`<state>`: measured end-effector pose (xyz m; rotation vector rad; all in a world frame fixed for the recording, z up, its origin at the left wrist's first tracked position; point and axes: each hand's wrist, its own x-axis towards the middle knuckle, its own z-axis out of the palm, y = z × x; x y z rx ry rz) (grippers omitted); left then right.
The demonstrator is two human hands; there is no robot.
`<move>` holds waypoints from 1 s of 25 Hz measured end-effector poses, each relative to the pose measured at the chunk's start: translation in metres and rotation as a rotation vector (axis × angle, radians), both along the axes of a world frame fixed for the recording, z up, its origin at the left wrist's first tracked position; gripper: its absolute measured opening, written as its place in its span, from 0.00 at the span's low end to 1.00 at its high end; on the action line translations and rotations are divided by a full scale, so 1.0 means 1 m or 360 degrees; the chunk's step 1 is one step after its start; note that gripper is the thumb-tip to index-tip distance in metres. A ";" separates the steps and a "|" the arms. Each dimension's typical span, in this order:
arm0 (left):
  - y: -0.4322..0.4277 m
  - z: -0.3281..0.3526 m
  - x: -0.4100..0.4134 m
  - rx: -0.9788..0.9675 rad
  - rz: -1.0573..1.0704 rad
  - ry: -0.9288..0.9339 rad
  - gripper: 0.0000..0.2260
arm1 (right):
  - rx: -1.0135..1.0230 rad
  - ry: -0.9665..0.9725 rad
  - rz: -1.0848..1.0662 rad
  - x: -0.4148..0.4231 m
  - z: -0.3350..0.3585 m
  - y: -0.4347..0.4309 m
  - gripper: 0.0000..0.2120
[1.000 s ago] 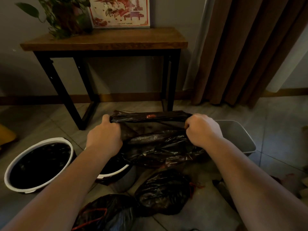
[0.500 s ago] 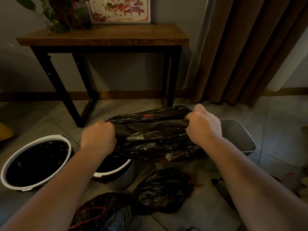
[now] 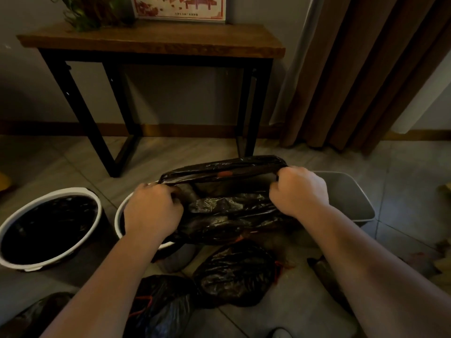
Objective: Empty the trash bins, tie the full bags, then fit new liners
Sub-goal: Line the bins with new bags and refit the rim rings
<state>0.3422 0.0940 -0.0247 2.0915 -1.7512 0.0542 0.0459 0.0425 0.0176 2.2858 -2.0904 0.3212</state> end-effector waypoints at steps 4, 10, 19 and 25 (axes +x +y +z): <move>0.001 -0.005 -0.006 -0.0132 0.0088 0.0126 0.06 | -0.0251 0.0118 -0.0097 0.006 -0.002 0.006 0.21; 0.010 -0.014 0.013 -0.0005 -0.0044 0.0002 0.07 | -0.0112 0.0167 0.0093 0.019 0.001 0.009 0.06; 0.010 0.007 -0.003 0.0590 -0.0273 0.0162 0.13 | 0.0046 0.0482 -0.0048 0.002 0.077 0.026 0.09; -0.047 0.008 -0.105 0.0364 -0.0411 0.0179 0.15 | -0.0005 0.0251 -0.0082 -0.101 0.056 -0.001 0.14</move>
